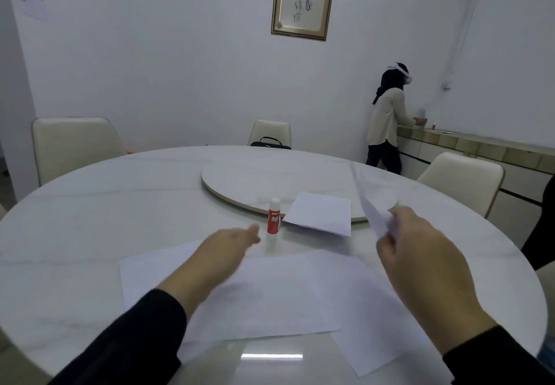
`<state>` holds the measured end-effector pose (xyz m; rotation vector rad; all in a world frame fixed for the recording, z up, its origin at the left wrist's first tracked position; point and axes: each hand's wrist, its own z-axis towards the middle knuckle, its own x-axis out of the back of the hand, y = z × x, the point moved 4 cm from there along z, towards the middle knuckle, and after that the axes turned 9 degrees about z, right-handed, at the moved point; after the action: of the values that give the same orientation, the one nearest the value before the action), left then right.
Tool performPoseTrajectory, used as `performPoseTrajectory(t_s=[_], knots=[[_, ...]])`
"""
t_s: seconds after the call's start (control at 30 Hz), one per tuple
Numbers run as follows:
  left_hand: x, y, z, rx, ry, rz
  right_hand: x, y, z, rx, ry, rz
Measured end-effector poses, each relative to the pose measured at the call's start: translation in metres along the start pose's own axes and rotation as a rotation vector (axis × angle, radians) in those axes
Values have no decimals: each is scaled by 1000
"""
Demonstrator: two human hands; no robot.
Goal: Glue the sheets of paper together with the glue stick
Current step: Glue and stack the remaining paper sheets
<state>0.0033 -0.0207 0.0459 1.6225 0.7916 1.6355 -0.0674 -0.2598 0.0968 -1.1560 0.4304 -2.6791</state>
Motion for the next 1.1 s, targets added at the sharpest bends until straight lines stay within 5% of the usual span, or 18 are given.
performPoseTrajectory(t_s=[0.07,0.13,0.2,0.27,0.33,0.47,0.53,0.77,0.93,1.1], knots=[[7,13,-3,134,-192,-524,7,-31,0,248,12,101],[15,25,-10,175,-367,-772,4,-60,-9,559,-37,92],[24,29,-13,126,-378,-802,-9,-73,-20,791,-92,28],[34,26,-13,80,-253,-691,-20,-70,-23,816,-198,68],[47,18,-13,47,-112,-605,-23,-59,-19,562,-345,297],[59,6,-15,41,-82,-628,-43,-35,-16,-418,-630,1242],[57,-3,-15,83,-84,-585,-55,-32,-17,-602,-717,1402],[60,-35,-16,117,48,1,-71,-17,-13,-638,-607,979],[59,-52,-17,165,-139,-35,-81,-12,-18,-629,-604,914],[68,-58,-15,145,23,142,-85,-9,-21,-647,-618,899]])
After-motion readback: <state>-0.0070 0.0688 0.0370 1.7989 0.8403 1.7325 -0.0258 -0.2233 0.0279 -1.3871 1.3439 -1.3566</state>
